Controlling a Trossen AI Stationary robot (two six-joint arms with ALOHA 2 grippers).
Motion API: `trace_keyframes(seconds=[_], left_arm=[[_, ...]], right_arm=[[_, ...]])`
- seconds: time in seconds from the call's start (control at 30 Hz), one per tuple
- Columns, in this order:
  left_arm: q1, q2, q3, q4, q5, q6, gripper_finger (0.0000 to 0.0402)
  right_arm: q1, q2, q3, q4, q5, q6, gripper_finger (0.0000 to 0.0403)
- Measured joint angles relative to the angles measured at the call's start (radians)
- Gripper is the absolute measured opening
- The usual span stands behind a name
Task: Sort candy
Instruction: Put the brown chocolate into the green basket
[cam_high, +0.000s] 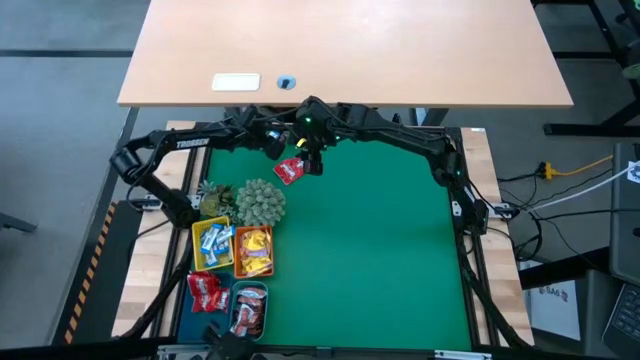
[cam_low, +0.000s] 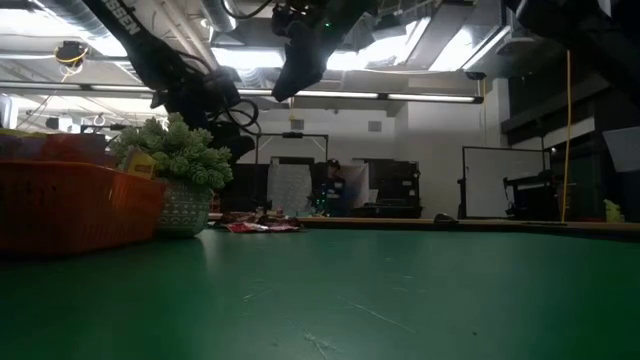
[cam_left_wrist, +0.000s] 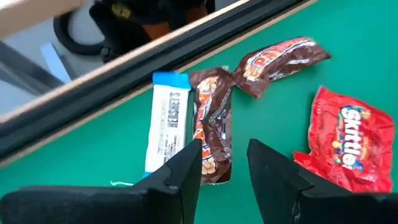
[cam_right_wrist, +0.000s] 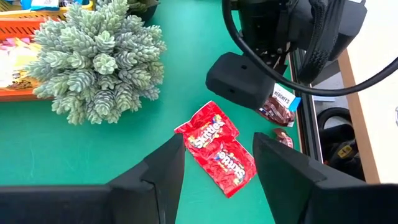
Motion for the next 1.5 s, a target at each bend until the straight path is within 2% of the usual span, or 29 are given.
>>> trace_keyframes(seconds=[0.33,0.43,0.77,0.9,1.17,1.5], left_arm=[[0.0,0.147,0.0,0.044,-0.017,-0.035,0.0124],[-0.005,0.155,0.0,0.08,-0.062,-0.027,0.0124],[-0.004,0.157,0.001,0.092,-0.061,-0.023,0.0121],[-0.004,0.157,0.001,0.092,-0.061,-0.023,0.0098],[-0.004,0.157,0.001,0.093,-0.063,-0.022,0.0012],[-0.004,0.142,0.0,0.094,-0.03,0.031,0.0001]], right_arm=[[0.036,0.0,0.0,0.0,-0.011,0.0,0.0188],[0.041,0.0,0.0,0.0,-0.011,-0.003,0.0188],[0.037,0.0,0.0,-0.001,-0.009,-0.003,0.0188],[0.037,0.0,0.0,-0.001,-0.009,-0.004,0.0188],[0.037,0.0,0.0,-0.022,-0.008,-0.004,0.0188],[0.037,-0.017,0.0,-0.167,-0.011,-0.009,0.0188]])
